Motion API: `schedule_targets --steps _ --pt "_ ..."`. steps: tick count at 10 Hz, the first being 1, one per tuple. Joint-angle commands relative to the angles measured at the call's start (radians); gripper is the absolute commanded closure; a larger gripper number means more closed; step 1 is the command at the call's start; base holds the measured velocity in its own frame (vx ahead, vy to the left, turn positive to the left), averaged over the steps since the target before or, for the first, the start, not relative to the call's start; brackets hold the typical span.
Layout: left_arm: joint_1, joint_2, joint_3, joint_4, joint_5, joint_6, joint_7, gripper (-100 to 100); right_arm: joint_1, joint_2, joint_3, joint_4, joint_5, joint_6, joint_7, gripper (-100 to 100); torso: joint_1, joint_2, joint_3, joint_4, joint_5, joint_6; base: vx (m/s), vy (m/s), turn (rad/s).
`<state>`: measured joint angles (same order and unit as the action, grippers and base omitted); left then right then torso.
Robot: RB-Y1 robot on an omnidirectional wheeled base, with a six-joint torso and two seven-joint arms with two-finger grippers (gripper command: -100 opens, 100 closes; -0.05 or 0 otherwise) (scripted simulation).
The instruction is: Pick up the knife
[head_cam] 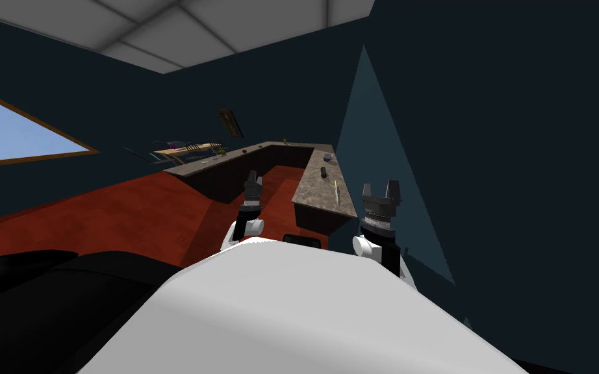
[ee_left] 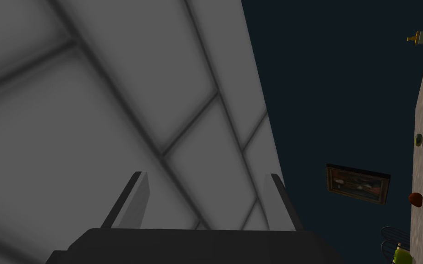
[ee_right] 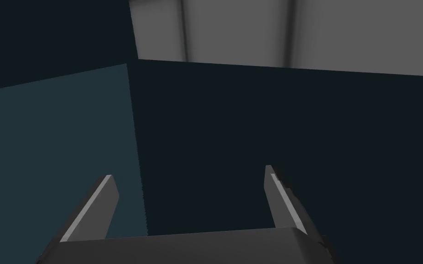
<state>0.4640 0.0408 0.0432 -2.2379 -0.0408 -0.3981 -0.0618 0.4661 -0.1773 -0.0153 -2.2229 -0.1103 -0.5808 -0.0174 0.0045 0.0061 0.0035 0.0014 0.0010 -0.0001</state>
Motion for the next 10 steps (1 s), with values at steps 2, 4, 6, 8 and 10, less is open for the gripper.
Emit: schedule_targets --steps 2,4,6,8,10 --pt "0.000 0.000 0.000 0.000 0.000 0.000 0.000 0 -0.004 -0.075 0.019 0.036 0.001 0.027 0.003 -100 0.002 0.001 0.000 0.000 0.000 0.000 -0.099 0.092 0.029" --pt "0.000 0.000 0.000 0.000 0.000 0.000 0.000 0 -0.005 -0.127 0.033 0.070 0.000 0.038 0.001 -100 0.001 0.001 0.001 0.000 0.000 0.000 -0.095 0.079 0.037" --pt "0.000 0.000 0.000 0.000 0.000 0.000 0.000 0 -0.006 -0.181 0.048 0.107 0.000 0.049 -0.002 -100 0.002 0.000 0.000 0.000 0.000 0.000 -0.085 0.094 0.051" --pt "0.000 0.000 0.000 0.000 0.000 0.000 0.000 0 -0.007 -0.236 0.066 0.147 0.001 0.061 -0.007 -100 0.000 -0.001 0.000 0.000 0.000 0.000 -0.070 0.077 0.067" --pt "0.000 0.000 0.000 0.000 0.000 0.000 0.000 0 -0.007 -0.292 0.086 0.189 0.001 0.072 -0.015 -100 0.002 -0.001 -0.001 0.000 0.000 0.000 -0.069 0.102 0.081"
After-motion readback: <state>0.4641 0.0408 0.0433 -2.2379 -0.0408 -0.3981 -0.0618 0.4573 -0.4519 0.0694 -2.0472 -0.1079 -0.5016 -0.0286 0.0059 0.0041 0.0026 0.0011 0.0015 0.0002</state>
